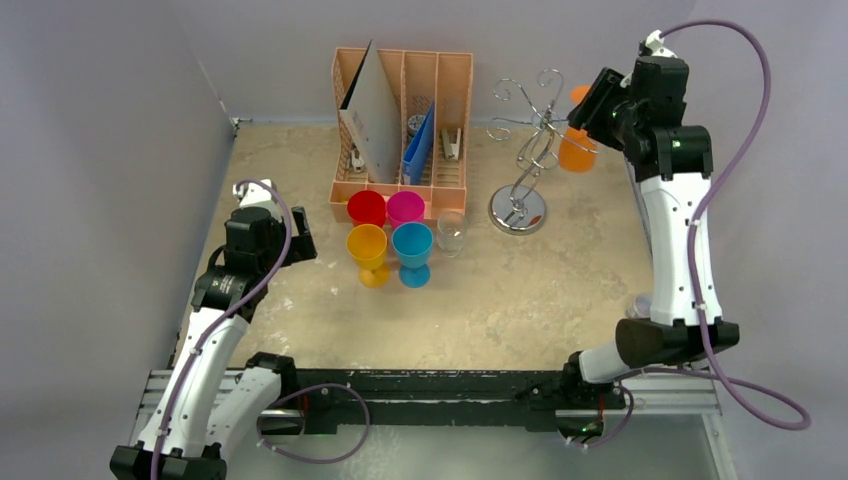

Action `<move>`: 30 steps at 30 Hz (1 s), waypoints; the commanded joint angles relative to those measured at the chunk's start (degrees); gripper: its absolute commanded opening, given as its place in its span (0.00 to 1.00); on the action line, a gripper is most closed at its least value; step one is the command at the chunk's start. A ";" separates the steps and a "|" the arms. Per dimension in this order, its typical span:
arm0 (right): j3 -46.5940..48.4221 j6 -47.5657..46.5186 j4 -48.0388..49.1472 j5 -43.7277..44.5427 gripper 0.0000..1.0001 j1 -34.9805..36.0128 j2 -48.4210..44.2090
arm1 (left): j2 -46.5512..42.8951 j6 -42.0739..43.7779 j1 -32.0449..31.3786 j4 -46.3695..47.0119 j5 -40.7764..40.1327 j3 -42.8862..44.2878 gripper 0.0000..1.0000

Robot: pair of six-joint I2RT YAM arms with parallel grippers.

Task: Take the wine glass off the wine glass rack
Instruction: Pick up the wine glass from the wine rack.

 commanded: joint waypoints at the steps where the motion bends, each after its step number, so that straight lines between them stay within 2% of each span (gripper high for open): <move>1: 3.49 2.23 3.33 1.05 0.59 -1.75 0.86 | -0.85 0.20 0.36 1.42 0.74 0.23 0.95; 6: 6.56 -0.61 3.49 3.98 0.60 -3.26 3.16 | -0.75 0.32 0.36 1.65 0.77 0.29 0.95; 18: 15.20 4.05 1.79 -2.38 0.59 -9.01 13.42 | -0.77 0.46 0.36 1.15 0.31 0.42 0.95; 30: 18.36 4.35 3.10 -6.84 0.54 -11.61 19.06 | -0.52 0.46 0.36 1.15 0.51 0.44 0.95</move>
